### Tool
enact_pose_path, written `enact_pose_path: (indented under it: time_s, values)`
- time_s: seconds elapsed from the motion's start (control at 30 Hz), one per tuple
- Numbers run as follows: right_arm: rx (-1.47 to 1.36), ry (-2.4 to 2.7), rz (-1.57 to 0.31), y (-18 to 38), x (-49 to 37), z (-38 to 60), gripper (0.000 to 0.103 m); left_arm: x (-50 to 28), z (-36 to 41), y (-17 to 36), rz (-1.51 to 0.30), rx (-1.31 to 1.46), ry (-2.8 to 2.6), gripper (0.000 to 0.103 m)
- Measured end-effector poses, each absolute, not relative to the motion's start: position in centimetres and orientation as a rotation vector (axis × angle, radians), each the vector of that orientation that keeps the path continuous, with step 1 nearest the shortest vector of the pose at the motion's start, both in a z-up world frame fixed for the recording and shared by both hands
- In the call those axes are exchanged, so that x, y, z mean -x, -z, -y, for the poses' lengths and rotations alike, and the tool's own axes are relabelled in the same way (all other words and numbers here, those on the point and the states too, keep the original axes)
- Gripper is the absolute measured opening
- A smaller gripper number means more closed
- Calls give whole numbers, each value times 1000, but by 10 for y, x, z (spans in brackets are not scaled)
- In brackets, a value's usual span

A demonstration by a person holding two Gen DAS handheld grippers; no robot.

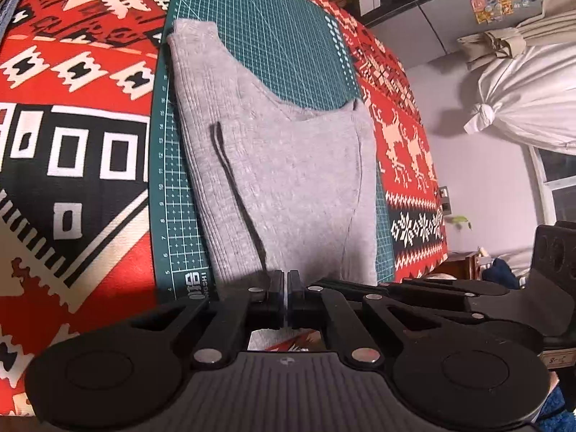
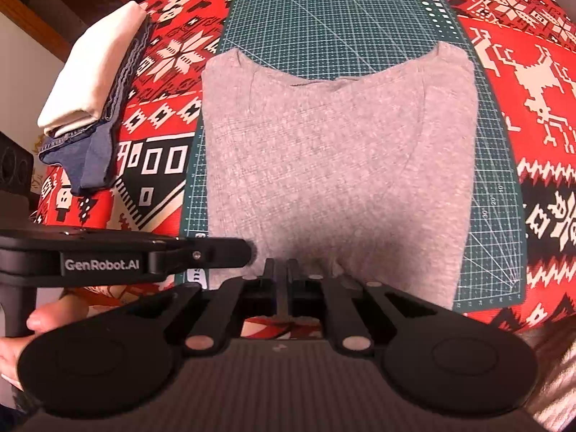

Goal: Fold clothes

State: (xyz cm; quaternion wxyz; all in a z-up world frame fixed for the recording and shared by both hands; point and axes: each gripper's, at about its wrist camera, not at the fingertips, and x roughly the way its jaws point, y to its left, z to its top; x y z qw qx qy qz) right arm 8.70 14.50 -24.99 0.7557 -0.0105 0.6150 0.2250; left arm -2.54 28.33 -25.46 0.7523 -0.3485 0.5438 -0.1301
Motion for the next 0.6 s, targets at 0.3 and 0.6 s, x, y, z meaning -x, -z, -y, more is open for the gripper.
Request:
enact_pose_path:
  time_s: [0.3,0.6]
  values:
    - [-35,-444,-1323,247,-101,-124,6,24,-277,251,-1165,762,326,1]
    - [-68,-439,-1344,256,-101,-114,5,15,-267,254,-1181,749,359,1]
